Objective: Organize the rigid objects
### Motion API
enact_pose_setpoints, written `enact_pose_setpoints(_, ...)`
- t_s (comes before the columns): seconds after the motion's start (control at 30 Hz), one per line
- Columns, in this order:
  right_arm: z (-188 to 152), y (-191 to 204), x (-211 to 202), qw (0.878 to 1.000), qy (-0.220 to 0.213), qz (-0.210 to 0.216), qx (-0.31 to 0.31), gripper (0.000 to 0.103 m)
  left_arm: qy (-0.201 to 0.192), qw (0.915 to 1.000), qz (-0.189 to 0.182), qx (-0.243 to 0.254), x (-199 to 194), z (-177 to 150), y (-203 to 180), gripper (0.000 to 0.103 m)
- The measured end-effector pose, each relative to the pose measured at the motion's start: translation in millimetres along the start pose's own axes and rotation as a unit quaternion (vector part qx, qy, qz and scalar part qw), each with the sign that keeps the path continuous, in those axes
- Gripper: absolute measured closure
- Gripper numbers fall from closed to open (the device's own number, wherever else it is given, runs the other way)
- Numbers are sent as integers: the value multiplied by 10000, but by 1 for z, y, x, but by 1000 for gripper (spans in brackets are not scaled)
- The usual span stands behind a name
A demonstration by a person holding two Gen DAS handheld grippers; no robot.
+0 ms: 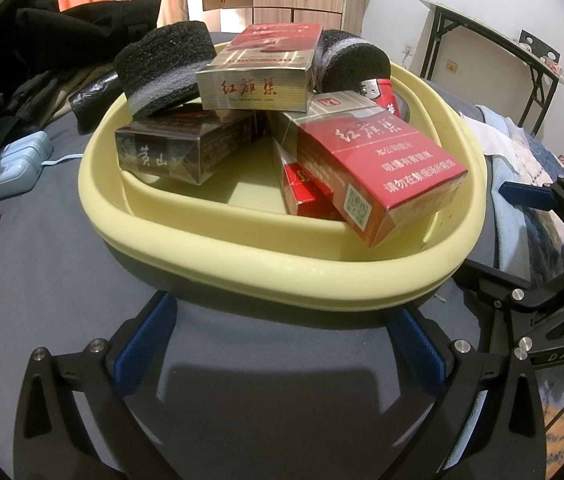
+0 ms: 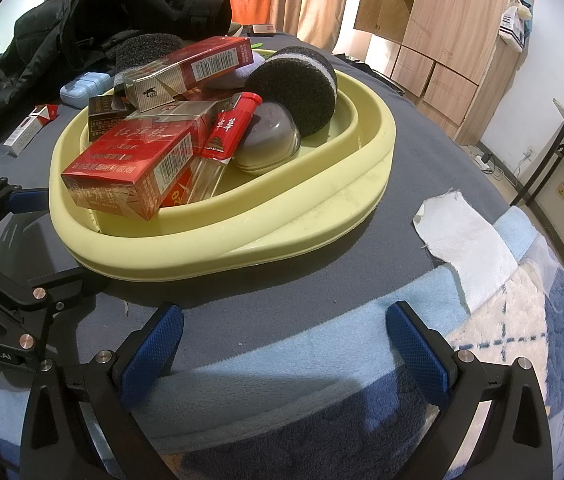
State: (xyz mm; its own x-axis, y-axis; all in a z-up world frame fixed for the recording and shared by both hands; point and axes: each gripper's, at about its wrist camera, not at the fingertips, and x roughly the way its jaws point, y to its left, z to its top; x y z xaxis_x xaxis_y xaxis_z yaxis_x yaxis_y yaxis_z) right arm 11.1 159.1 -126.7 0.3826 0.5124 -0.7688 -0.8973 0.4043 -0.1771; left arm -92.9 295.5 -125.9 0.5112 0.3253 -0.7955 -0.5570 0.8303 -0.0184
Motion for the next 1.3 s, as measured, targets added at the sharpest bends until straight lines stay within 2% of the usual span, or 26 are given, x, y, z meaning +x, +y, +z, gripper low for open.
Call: enact_pose_setpoints(1.3, 0, 0, 0, 10000, 1, 2, -4, 0, -3, 10000, -24, -9, 0, -1, 4, 0)
